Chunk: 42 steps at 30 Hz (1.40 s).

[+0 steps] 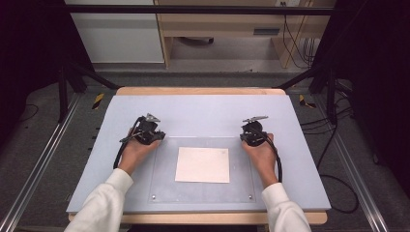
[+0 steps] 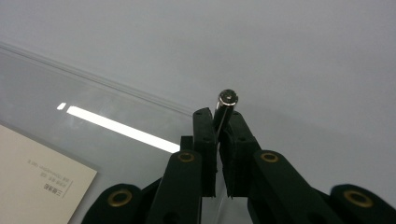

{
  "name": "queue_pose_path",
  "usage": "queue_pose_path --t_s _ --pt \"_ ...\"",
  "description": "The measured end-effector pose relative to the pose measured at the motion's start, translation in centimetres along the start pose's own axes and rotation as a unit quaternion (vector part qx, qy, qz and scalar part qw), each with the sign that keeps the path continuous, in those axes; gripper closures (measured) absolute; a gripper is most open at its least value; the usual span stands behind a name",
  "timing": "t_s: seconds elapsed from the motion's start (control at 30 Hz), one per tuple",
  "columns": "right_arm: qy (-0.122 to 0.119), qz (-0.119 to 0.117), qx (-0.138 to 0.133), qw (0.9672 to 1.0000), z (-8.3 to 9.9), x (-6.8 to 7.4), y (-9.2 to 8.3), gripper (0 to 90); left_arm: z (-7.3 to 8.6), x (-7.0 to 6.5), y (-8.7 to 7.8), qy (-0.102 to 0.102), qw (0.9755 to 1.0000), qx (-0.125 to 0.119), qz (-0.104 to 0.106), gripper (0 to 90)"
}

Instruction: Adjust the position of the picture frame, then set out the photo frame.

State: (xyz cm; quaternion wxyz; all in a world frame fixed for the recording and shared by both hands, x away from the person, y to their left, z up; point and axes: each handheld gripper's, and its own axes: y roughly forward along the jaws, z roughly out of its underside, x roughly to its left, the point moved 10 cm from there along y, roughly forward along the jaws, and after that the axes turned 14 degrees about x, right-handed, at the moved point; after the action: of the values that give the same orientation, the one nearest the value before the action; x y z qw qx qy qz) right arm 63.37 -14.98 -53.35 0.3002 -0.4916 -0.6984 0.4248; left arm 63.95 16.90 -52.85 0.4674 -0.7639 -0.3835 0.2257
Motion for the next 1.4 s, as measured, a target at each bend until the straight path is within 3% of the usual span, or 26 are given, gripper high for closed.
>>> queue_pose_path --t_s 0.13,0.33,0.53,0.6,0.63,0.77,0.87,0.93,1.0,1.1,1.27,1.4 --pt "0.004 -0.017 -0.017 0.9997 -0.1 -0.1 -0.1 79.9 0.0 -0.1 -0.2 0.0 0.9998 -0.012 -0.014 83.1" --pt "-0.004 -0.018 -0.055 0.9983 -0.1 -0.6 -1.3 57.6 -0.5 -0.1 -1.8 -0.02 0.9964 -0.079 -0.025 41.2" --pt "-0.022 -0.008 -0.107 0.994 -0.1 -0.8 -2.9 45.0 -0.8 -0.9 -3.3 -0.021 0.9907 -0.134 -0.001 21.1" --pt "-0.039 0.005 -0.121 0.9919 -0.3 -0.8 -3.4 41.6 -0.5 -1.0 -3.4 -0.015 0.9913 -0.13 -0.015 10.5" --pt "-0.045 0.008 -0.125 0.9911 -0.3 -0.9 -3.6 38.5 -0.5 -1.0 -3.6 -0.011 0.99 -0.139 -0.022 5.1" --pt "-0.054 0.015 -0.14 0.9886 -0.5 -0.8 -3.9 29.8 -0.4 -1.0 -3.9 -0.013 0.9883 -0.151 -0.022 5.9" --pt "-0.06 0.017 -0.141 0.988 -0.4 -0.8 -3.7 26.8 -0.3 -0.9 -4.1 -0.019 0.9868 -0.158 -0.03 11.8" --pt "-0.072 0.032 -0.141 0.9869 -0.4 -0.8 -3.7 27.3 -0.1 -0.8 -4.2 -0.025 0.9854 -0.164 -0.037 17.3" --pt "-0.08 0.029 -0.147 0.9855 -0.4 -0.6 -3.7 34.5 0.0 -0.9 -4.2 -0.036 0.9837 -0.171 -0.041 21.9" --pt "-0.097 0.038 -0.151 0.983 -0.3 -0.5 -3.4 41.5 0.3 -1.1 -3.8 -0.039 0.9835 -0.171 -0.044 27.8" --pt "-0.097 0.035 -0.144 0.9841 -0.1 -0.4 -2.6 53.3 0.3 -1.4 -3.2 -0.041 0.9835 -0.168 -0.054 35.2" --pt "-0.091 0.019 -0.152 0.984 -0.5 -0.1 -2.5 66.6 -0.1 -1.3 -2.7 -0.053 0.9833 -0.168 -0.045 46.3"
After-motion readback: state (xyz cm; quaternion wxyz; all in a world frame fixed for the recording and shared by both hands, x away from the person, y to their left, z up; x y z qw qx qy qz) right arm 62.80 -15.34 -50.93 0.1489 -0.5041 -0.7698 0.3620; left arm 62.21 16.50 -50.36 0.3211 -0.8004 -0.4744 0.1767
